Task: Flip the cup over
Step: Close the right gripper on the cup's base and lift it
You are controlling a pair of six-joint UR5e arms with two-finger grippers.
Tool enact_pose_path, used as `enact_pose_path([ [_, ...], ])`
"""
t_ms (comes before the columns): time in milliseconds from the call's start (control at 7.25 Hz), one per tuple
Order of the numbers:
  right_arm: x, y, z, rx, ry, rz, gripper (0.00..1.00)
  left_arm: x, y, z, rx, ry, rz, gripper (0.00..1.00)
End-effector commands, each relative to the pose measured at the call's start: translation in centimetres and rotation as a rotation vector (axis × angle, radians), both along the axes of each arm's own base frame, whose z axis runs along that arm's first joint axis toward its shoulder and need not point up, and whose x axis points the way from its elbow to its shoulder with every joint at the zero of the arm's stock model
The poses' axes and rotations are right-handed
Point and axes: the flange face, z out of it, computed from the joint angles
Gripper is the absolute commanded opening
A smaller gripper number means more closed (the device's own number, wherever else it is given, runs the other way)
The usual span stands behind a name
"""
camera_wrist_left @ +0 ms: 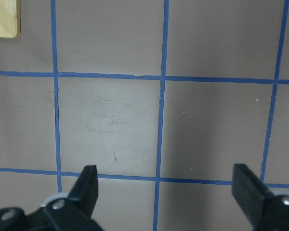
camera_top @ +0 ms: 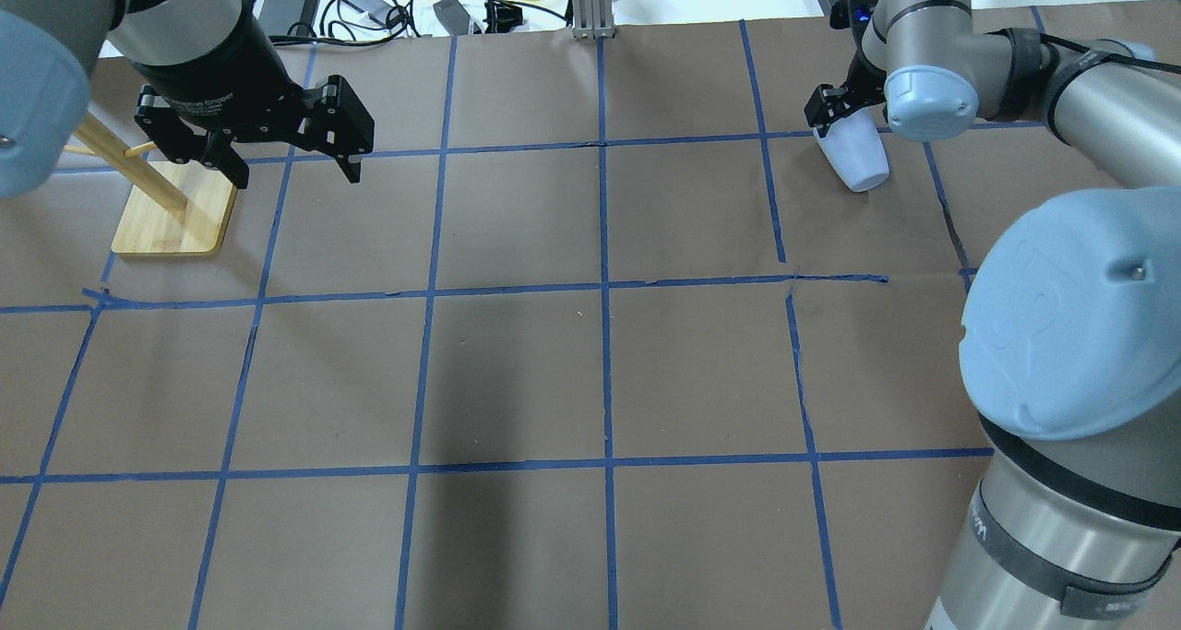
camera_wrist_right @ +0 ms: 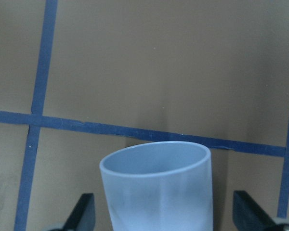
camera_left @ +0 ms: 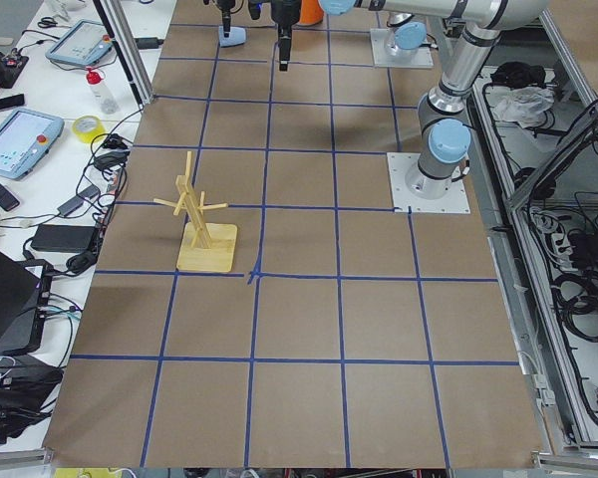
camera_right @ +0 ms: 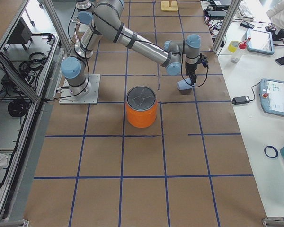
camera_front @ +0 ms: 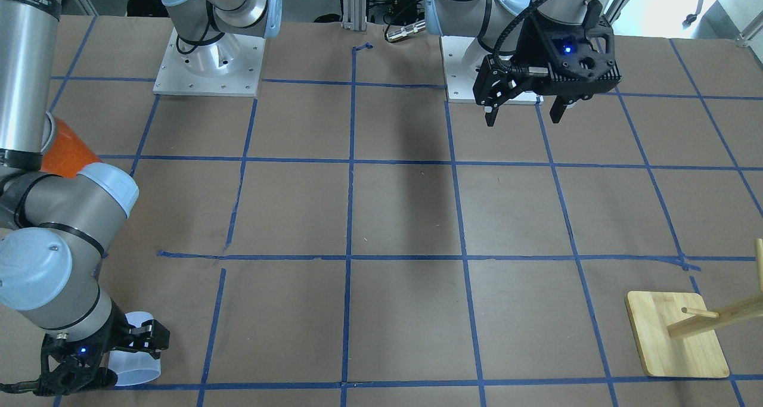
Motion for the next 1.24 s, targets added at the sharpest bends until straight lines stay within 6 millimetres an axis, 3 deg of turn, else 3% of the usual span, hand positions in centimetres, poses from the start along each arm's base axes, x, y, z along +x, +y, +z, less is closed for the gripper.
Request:
enact_pose_path([
  [0,-0.1,-0.4,-1.2,-0.011,0.004,0.016,1.00,0.0,0.0,0.0,0.000,0.001,0.001,1.00],
  [414,-0.4,-0.9,-3.3,-0.014,0.004,0.019,1.00,0.0,0.0,0.1,-0.002,0.001,0.001,1.00],
  [828,-0.4,-0.9,-3.4,-0.014,0.004,0.018,1.00,0.0,0.0,0.1,-0.002,0.001,0.001,1.00],
  [966,-0.4,-0.9,-3.6,-0.010,0.000,0.014,0.92,0.0,0.0,0.1,-0.002,0.003,0.001,1.00],
  [1103,-0.3,-0.9,-3.4,-0.016,-0.007,0.017,0.76,0.0,0.0,0.1,-0.002,0.003,0.001,1.00],
])
